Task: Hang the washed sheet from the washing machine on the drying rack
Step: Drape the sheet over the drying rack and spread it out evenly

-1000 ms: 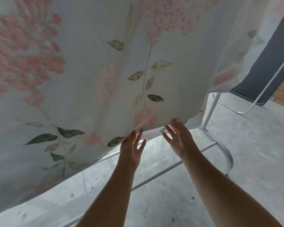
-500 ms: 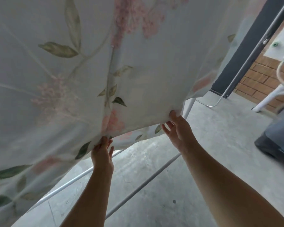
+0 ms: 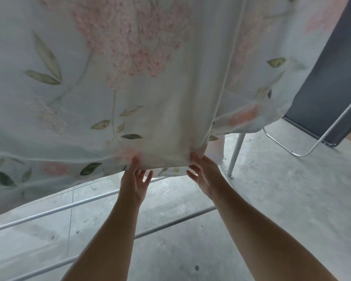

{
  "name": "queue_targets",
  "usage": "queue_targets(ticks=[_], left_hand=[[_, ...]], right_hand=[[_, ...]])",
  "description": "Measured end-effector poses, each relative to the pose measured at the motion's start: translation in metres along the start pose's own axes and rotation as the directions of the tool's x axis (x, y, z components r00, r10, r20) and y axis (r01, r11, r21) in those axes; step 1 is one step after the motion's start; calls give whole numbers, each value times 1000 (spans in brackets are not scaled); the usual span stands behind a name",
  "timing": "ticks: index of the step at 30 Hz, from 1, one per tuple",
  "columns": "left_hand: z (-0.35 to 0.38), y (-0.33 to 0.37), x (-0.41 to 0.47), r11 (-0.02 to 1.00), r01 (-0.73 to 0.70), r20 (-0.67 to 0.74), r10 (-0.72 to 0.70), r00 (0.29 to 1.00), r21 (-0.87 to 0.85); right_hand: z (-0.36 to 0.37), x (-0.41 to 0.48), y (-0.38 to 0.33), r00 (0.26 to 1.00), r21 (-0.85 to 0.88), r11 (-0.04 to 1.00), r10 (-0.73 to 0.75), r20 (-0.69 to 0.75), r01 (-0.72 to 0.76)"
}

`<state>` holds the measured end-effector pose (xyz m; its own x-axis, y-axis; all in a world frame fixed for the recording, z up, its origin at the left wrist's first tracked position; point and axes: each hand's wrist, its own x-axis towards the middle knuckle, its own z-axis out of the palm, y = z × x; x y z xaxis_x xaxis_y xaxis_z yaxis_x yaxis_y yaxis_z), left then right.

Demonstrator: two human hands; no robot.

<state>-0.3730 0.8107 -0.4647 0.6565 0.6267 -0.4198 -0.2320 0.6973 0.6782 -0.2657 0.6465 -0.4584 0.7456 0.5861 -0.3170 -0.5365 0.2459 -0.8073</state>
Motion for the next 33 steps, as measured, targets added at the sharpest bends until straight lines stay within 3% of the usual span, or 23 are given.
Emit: queue_targets(ticks=[3,7,12,16,23,27,30,33], left_hand=[[22,-13,-30,998,0,-96,7,995,69],[26,-23,-38,977,-32,-374,111,921,210],[9,-26,-18,950,-137,-458,257,851,279],[-9,-35,-11,946,-152,-501,283,818,287],[-1,-41,10,954,-213,-565,296,771,209],[11,-47,12,989,-141,-472,103,875,-46],[32,-54,15,989,-68,-236,36,971,-129],[52,-71,10,998,14,31,-13,999,-58]], right_hand=[[-4,-17,-20,985,110,987,102,136,-117],[-16,-8,-35,996,212,974,64,61,-76],[-20,8,-4,998,-214,976,-41,-37,32],[-20,14,15,997,-337,941,-63,-41,45],[-23,24,22,994,-386,919,-100,-42,76],[-38,22,15,999,-285,958,11,-44,-24],[-66,20,-2,998,-99,995,28,-52,-33],[-94,18,-23,994,105,995,8,-110,4]])
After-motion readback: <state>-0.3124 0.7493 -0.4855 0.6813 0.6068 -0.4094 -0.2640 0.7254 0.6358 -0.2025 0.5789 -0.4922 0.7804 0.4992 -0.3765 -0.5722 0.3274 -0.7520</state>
